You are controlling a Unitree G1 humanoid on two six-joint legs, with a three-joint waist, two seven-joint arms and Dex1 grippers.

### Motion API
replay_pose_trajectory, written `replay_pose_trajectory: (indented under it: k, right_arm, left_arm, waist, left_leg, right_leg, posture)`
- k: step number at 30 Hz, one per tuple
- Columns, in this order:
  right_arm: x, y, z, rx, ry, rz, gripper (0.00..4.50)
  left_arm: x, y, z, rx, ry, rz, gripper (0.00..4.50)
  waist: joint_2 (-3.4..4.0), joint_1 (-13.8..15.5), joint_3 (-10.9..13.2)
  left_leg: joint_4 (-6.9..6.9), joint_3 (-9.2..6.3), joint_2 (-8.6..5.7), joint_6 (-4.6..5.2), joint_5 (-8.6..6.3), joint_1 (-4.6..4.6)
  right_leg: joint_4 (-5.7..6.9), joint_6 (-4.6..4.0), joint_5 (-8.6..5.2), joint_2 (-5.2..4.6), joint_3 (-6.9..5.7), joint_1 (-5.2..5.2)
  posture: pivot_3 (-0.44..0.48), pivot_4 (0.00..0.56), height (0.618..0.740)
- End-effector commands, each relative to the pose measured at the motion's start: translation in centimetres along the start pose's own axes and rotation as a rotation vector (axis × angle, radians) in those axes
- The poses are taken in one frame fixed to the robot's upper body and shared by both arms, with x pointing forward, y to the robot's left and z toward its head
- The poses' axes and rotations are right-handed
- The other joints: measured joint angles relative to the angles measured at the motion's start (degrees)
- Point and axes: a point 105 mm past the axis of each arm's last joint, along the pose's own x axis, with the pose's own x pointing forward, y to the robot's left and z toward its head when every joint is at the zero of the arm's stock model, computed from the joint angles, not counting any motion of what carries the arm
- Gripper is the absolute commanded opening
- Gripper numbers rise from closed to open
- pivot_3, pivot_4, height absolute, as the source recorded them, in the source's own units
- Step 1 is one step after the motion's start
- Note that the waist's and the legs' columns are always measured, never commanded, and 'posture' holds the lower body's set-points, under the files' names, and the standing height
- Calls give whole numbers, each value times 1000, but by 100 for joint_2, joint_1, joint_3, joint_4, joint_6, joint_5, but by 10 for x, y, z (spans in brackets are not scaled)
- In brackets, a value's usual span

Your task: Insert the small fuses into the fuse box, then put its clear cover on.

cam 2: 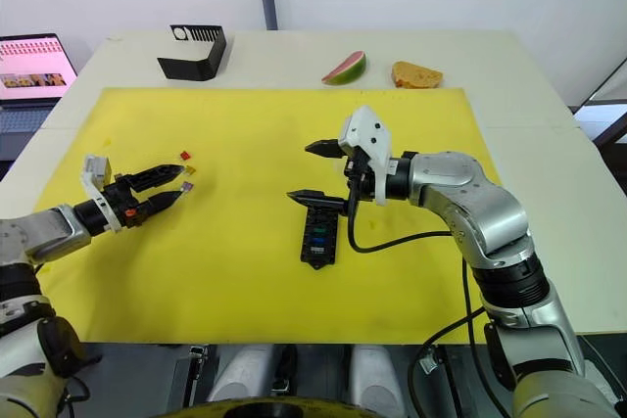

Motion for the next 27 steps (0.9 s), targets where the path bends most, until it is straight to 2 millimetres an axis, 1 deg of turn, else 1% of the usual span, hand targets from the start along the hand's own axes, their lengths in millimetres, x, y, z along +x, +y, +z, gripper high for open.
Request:
replay_pose_trajectory:
  k: [1,6,8,10,14,16,17,21,22,27]
  right_arm:
    - [-5,-2,15,-61,-30,-19,4478]
    - [-6,-3,13,-63,-21,-26,4478]
    - [-6,-3,13,-66,-16,-34,4500]
    - [-7,-4,12,-66,-14,-39,4500]
    - [-8,-4,11,-66,-10,-44,4500]
    - [-8,-4,11,-67,-10,-44,4500]
    - [-8,-4,11,-67,-9,-45,4500]
    - [-8,-4,11,-70,-8,-47,4500]
    - [-8,-4,11,-71,-8,-47,4500]
    - [-9,-3,11,-71,-6,-46,4500]
  left_arm:
    - [15,5,-13,-31,54,0,4500]
    - [21,7,-14,-17,67,19,4500]
    - [20,10,-10,-17,55,35,3958]
    - [18,13,-8,-18,49,54,3210]
    - [17,18,-7,-7,50,77,3210]
    - [17,19,-6,1,41,80,2737]
    - [17,19,-5,7,38,81,2370]
    - [17,17,-4,21,36,69,333]
    - [17,16,-4,25,35,66,51]
    - [16,0,5,58,22,22,51]
  waist:
    - [0,1,0]
    - [2,15,-1]
    - [2,15,-1]
    - [2,4,-1]
    - [3,-4,-1]
    - [3,-8,-2]
    - [3,-11,-1]
    - [3,-24,-1]
    - [3,-29,-2]
    - [3,-24,-1]
  left_leg:
    - [0,0,0,0,0,0]
    - [0,-2,-2,4,-2,7]
    - [0,-2,-2,7,-4,9]
    - [0,-2,-2,9,-5,9]
    - [-1,-2,-2,10,-6,9]
    - [-1,-2,-2,20,-11,10]
    - [-1,-3,-1,21,-12,10]
    - [-2,-3,-1,21,-12,9]
    - [-3,-3,-1,22,-13,9]
    - [-8,-3,0,23,-13,8]
  right_leg:
    - [0,0,0,0,0,0]
    - [-1,0,0,-1,0,8]
    - [-1,0,0,-2,0,10]
    - [-2,0,0,-2,0,10]
    - [-2,0,0,-2,0,9]
    - [-1,0,0,-2,0,9]
    - [-1,0,0,-2,0,9]
    - [-1,0,0,-2,0,8]
    - [-1,0,0,-2,0,7]
    - [-1,0,0,-2,0,4]
  posture:
    - [0,150,740]
    - [0,150,740]
    - [0,150,740]
    - [0,150,740]
    - [0,150,740]
    - [0,150,740]
    - [0,150,740]
    - [0,150,740]
    - [0,150,740]
    - [0,150,740]
